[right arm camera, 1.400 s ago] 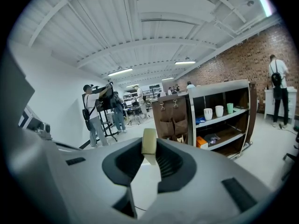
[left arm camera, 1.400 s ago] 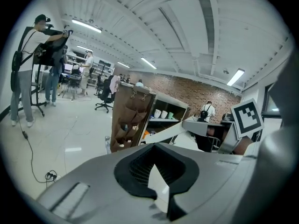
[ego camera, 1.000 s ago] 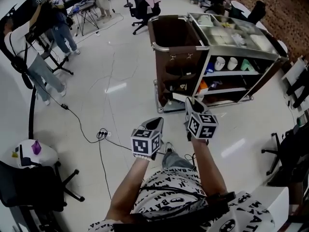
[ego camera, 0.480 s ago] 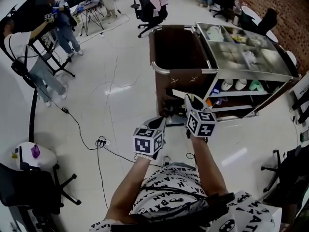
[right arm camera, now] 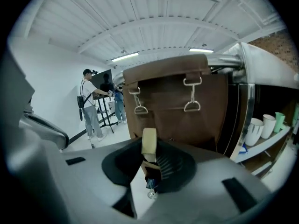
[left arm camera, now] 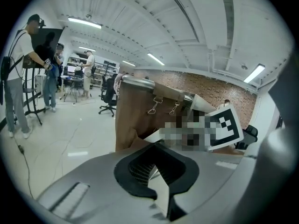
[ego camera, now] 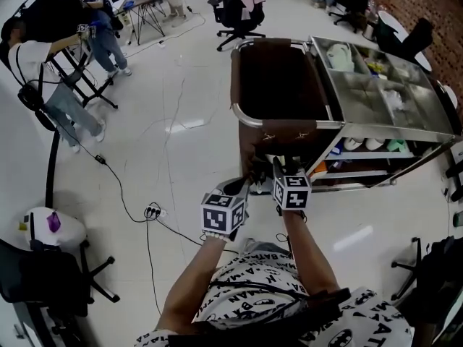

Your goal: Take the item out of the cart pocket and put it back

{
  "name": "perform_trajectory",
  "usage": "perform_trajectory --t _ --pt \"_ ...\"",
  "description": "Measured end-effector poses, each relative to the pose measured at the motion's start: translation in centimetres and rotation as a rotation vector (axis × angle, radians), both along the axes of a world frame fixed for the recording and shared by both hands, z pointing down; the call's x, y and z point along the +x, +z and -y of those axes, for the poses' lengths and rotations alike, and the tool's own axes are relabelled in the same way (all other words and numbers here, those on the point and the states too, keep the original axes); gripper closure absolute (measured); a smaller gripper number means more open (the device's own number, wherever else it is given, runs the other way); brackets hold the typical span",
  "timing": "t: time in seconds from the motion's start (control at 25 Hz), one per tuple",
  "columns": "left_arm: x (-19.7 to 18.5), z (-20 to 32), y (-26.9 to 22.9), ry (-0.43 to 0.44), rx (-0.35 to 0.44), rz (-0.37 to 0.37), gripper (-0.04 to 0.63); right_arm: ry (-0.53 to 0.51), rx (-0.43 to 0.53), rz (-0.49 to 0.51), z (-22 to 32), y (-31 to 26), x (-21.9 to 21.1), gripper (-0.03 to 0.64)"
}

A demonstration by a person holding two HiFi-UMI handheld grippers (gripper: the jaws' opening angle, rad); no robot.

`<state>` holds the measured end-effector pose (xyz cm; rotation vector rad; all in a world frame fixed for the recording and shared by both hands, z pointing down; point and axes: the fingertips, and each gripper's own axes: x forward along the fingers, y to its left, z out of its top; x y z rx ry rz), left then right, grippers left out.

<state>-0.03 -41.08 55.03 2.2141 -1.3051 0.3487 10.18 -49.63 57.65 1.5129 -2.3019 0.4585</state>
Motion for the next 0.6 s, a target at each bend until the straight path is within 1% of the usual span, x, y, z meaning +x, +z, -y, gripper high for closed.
perform_trajectory --t 0.16,0.36,0.6 --pt "-0.2 0.6 1.2 -0.012 -0.022 -0.004 0.594 -0.014 -0.036 -0.029 1.0 2.2 -0.3 0.532" --pt "-0.8 0.9 1.9 -0.038 -0.029 -0.006 0.594 -0.049 -0.047 -0.106 1.8 4.5 -1.1 0.531" --pt "-1.9 0.2 1.8 -0.066 -0.028 -0.006 0.594 -0.055 -0.072 -0.131 1.4 5.2 -1.4 0.518"
